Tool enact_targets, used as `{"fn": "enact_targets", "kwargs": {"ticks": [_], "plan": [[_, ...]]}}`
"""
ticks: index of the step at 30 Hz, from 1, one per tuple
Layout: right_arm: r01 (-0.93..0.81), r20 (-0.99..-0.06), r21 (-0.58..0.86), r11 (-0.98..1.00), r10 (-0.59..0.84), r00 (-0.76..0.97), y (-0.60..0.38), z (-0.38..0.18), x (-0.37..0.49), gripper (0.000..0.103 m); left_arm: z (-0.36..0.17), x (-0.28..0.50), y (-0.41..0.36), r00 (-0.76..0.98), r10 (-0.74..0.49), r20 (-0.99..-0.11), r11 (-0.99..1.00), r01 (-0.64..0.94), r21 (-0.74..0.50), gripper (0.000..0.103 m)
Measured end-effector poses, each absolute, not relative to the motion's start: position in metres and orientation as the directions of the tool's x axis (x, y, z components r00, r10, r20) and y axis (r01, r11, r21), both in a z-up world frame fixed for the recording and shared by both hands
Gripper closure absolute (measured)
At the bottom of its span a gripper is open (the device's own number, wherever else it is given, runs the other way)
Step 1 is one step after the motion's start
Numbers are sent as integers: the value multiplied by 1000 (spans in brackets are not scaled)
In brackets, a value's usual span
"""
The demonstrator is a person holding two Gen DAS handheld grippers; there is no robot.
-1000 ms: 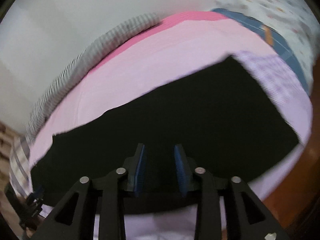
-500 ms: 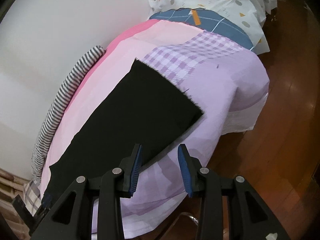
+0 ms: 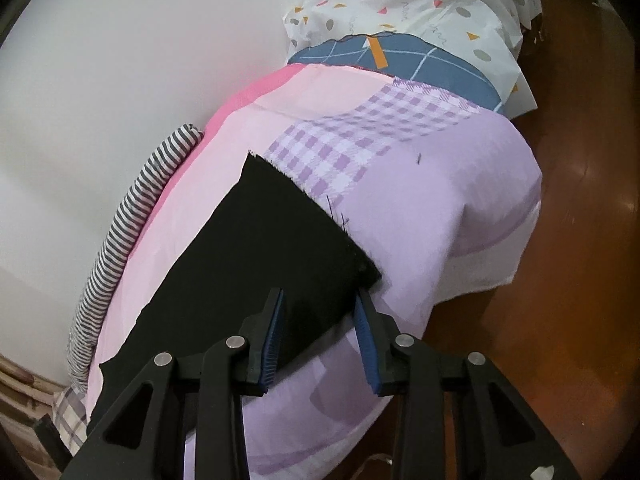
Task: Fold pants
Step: 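Grasp the black trouser leg ends with the right tool and lift them, then fold the held leg ends over toward the waistband with the right tool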
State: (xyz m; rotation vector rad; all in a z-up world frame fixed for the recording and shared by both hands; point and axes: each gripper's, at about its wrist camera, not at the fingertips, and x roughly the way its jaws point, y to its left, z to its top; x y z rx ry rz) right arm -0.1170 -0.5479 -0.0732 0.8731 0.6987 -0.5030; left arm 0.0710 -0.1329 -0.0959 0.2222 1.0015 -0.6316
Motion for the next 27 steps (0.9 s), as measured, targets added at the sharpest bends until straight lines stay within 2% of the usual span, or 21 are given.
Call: {"fn": "enact_targets", "kwargs": {"ticks": [4,8,12,18,22,27], "plan": [[626,-706,554,549,-90,703,-556,-77,-111,72,-98,72,-135,376,-383,-843,804,585,-105,39],[609,-684,605,513,-56,727,-566,-84,-111,87,-97,69,-140,377,-392,-839,791,604,-97,39],[594,-661,661,459,-19,750,-572,-88,-113,92,-97,66,-147,371,-397,-840,771,632,-85,39],[540,-601,723,432,6,800,-567,-67,-110,93,-107,69,-152,365,-378,-851,771,632,-72,38],[478,-565,734,483,45,824,-550,-40,-92,93,-107,70,-152,374,-384,-844,768,636,-67,36],[384,-541,728,569,133,830,-510,-10,-53,93,-96,77,-131,358,-442,-823,784,600,-160,36]]}}
